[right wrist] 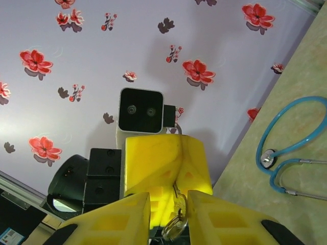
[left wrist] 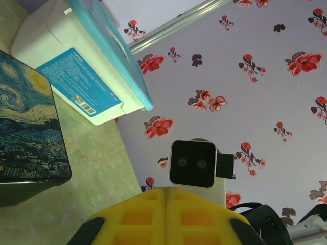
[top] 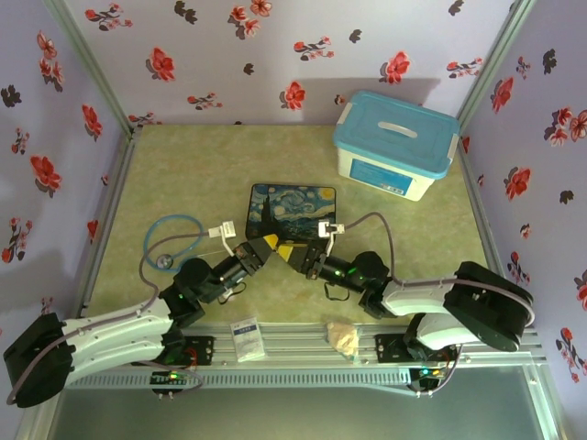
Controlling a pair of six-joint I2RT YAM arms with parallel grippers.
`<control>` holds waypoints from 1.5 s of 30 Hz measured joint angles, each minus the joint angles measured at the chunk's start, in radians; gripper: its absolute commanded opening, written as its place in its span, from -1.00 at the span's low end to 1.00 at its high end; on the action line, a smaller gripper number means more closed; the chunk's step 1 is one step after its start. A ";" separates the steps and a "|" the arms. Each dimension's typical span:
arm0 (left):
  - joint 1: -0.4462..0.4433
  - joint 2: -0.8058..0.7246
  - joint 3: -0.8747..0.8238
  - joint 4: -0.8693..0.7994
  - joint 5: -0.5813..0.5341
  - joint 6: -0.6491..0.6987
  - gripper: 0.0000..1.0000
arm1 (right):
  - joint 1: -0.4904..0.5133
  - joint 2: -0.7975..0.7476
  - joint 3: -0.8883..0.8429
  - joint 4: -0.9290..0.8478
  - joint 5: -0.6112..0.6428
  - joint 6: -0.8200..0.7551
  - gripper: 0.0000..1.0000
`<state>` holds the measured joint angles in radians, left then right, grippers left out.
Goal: Unlock a padlock with a key
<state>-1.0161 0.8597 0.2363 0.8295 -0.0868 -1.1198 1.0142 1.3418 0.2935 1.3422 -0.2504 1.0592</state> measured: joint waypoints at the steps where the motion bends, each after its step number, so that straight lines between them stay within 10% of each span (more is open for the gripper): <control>1: 0.000 0.000 0.000 -0.001 0.000 0.000 -1.00 | 0.000 0.004 0.000 0.000 -0.002 0.000 -0.56; 20: 0.000 -0.006 0.006 -0.038 0.001 0.007 -1.00 | -0.002 0.006 -0.019 -0.001 0.003 0.004 -1.00; 21: 0.000 -0.006 0.006 -0.042 0.001 0.007 -0.91 | -0.002 0.005 -0.021 -0.001 0.004 0.004 -1.00; 23: 0.000 -0.006 0.006 -0.052 0.004 0.010 0.08 | -0.002 0.005 -0.027 -0.002 0.007 0.004 -1.00; 26: 0.007 -0.009 0.006 -0.072 -0.023 0.011 0.95 | -0.002 -0.011 -0.052 -0.002 0.014 0.004 -1.00; 36: 0.008 -0.020 0.169 -0.503 -0.113 0.110 0.99 | -0.018 -0.327 -0.047 -0.496 0.146 -0.068 -1.00; 45: 0.008 0.323 0.264 -0.636 -0.087 0.187 0.66 | -0.101 -0.478 0.021 -1.102 0.301 -0.117 -1.00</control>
<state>-1.0077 1.1828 0.5003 0.1932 -0.1738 -0.9329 0.9134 0.8639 0.3145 0.2405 0.0505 0.9421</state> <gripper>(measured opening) 0.884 0.048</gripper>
